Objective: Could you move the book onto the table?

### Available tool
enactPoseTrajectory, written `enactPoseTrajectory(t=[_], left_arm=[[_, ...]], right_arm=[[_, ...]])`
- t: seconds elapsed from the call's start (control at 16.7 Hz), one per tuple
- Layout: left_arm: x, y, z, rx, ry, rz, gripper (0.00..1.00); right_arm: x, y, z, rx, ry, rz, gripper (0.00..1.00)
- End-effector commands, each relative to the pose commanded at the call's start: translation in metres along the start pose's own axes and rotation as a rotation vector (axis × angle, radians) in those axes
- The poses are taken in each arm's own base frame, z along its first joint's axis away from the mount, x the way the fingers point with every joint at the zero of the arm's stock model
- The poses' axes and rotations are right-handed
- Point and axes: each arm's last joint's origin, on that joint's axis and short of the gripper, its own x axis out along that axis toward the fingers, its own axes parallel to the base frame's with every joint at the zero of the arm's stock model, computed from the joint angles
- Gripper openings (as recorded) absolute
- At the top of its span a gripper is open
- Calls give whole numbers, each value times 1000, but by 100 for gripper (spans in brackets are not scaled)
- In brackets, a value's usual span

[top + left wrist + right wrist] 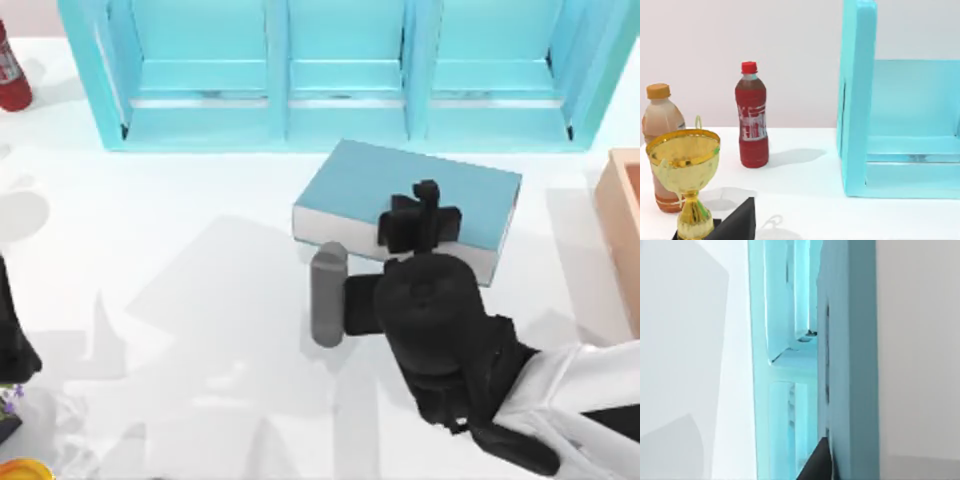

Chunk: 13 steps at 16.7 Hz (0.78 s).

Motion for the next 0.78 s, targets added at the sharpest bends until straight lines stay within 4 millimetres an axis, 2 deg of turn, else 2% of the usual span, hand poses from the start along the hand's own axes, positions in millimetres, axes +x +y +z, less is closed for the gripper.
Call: enactPoseTrajectory(t=[0.42, 0.78], left_arm=[[0, 0, 0, 0, 0, 0, 100], [0, 0, 0, 0, 0, 0, 100]], right_arm=[[-2, 4, 1, -1, -4, 1, 0], [5, 29, 0, -3, 0, 4, 0]])
